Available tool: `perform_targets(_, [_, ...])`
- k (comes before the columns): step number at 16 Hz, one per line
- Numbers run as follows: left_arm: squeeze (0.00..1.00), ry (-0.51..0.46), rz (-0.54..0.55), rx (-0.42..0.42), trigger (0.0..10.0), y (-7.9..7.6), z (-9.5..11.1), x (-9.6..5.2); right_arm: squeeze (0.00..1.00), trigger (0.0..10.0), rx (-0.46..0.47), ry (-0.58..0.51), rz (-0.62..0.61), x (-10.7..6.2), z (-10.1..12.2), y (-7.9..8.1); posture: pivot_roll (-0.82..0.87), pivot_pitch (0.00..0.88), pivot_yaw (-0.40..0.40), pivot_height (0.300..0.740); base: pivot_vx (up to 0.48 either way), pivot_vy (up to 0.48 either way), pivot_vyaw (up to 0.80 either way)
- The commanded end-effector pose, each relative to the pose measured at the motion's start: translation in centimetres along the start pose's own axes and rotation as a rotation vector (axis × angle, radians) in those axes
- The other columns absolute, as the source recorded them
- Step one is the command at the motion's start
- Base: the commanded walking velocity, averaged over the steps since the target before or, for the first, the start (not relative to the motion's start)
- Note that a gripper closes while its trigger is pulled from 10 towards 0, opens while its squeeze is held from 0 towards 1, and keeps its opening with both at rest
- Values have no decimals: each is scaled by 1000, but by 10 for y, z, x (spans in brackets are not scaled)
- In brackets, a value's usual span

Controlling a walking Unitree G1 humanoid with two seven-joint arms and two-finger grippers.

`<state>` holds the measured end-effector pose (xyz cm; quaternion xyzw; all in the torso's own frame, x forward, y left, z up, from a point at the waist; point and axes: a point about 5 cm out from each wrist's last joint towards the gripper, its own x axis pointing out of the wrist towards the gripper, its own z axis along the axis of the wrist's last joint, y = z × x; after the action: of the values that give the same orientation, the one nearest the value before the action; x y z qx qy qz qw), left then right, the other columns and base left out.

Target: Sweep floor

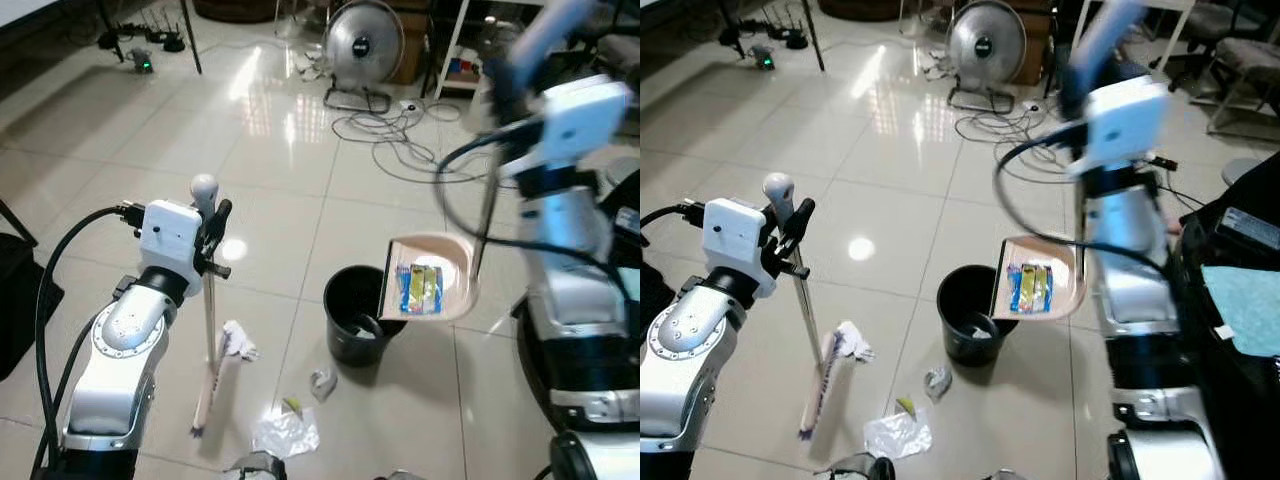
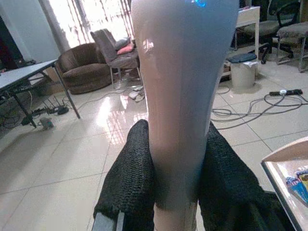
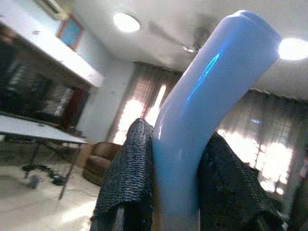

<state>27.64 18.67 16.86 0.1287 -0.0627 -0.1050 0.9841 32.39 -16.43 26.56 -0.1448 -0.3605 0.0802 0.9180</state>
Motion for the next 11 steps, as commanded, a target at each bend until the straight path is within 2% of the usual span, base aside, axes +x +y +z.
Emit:
perform_targets(1, [0,-47,8,29,10000,4,13,1,0,10000,-27,-92,25,9,14,3,86,101,-4,740,0,0,0])
perform_targets(2, [0,-47,8,29,10000,4,13,1,0,10000,-23,-102,41,10,13,8,88,102,-5,740,0,0,0])
perform_targets(5, [0,-49,6,29,10000,3,14,3,0,10000,15,-140,192,5,9,58,90,100,-4,740,0,0,0])
perform_targets(7, [0,-51,6,29,10000,3,14,4,0,10000,23,-134,244,1,4,74,91,97,-4,740,0,0,0])
perform_targets(9, [0,-56,7,30,10000,2,15,5,0,10000,-60,-138,409,-13,-6,107,92,96,-6,740,0,0,0])
perform_targets(11, [0,-58,8,30,10000,2,15,5,0,10000,-97,-158,437,-16,-7,113,92,98,-5,740,0,0,0])
